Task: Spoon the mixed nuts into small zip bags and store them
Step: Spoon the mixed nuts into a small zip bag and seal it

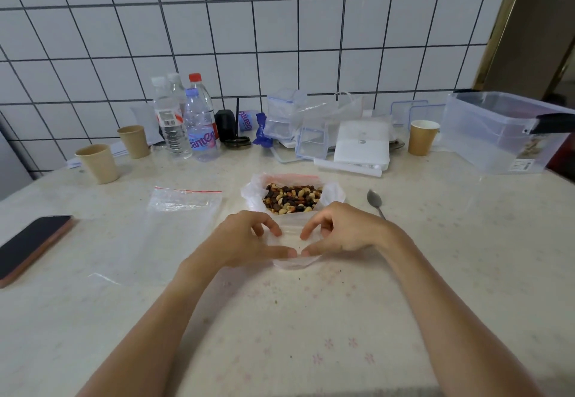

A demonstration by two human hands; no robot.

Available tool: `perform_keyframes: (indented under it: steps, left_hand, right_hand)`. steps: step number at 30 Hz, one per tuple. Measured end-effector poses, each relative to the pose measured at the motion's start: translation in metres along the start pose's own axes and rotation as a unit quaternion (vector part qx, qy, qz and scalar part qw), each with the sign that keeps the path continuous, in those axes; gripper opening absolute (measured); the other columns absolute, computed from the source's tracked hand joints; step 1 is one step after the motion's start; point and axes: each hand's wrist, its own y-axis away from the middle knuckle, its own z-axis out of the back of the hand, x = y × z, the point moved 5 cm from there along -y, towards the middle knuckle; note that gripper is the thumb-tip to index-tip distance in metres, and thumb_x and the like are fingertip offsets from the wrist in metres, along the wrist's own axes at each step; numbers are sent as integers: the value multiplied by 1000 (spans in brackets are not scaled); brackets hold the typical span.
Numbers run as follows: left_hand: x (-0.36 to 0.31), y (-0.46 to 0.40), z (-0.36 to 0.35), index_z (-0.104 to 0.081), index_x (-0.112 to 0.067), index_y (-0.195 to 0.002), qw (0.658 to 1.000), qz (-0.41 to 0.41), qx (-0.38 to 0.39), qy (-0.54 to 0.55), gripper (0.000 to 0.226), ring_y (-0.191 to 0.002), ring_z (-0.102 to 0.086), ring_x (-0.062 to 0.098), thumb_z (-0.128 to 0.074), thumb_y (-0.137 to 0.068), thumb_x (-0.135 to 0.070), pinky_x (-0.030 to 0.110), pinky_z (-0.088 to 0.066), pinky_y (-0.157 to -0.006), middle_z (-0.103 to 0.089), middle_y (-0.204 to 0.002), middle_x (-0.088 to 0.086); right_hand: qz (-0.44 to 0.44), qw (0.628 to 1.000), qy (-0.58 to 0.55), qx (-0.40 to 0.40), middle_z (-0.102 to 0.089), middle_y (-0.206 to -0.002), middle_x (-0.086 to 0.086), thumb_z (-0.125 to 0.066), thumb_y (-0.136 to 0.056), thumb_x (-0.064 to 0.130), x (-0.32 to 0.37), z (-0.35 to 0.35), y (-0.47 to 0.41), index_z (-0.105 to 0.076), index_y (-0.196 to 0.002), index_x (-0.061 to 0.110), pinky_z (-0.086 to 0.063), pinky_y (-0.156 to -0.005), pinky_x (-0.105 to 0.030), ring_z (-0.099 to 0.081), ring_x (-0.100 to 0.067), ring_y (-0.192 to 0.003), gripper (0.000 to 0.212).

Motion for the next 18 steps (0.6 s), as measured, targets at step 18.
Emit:
perform_keyframes:
  steps: [18]
  left_hand:
    - [0,-19,32,-65,-27,-98,949,-21,-256,181,17,-78,-62,8,-78,-90,-35,26,-45,-62,-67,-93,-8]
  right_hand:
    - [-290,902,104,-304,-43,-76,-2,-58,-98,24,-89,53,15,-34,-70,18,-37,-66,-33,-53,-30,-82,37]
